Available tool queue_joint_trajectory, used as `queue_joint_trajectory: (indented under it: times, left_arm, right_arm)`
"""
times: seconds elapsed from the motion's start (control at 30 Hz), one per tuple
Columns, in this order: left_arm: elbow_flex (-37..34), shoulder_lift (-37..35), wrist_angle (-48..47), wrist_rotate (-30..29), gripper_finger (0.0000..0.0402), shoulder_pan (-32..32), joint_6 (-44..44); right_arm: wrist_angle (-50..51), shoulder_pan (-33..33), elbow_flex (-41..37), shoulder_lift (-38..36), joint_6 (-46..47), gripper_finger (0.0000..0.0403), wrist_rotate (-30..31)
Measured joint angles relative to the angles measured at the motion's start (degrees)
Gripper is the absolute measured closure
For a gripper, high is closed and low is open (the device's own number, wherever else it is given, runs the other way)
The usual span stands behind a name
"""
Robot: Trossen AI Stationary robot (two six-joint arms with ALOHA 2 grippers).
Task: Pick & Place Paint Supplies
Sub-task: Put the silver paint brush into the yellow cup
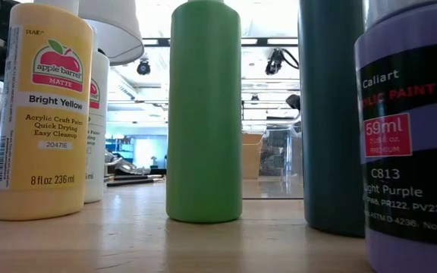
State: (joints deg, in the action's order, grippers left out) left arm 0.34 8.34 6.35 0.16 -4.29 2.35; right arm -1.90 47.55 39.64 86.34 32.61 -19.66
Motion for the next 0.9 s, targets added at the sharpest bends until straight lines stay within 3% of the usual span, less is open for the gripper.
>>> queue_joint_trajectory:
  times: [0.33,0.47,0.9]
  left_arm:
    - [0.0,0.0,0.0,0.0,0.0328,0.0,0.0]
    - [0.0,0.0,0.0,0.0,0.0328,0.0,0.0]
    - [0.0,0.0,0.0,0.0,0.0328,0.0,0.0]
  right_arm:
    - [2.5,0.2,0.0,-0.9,-0.6,0.0394,0.5]
    - [2.5,0.1,0.4,0.7,-0.5,0.0386,5.2]
    - [2.6,-1.2,5.9,9.2,-2.4,0.0261,7.6]
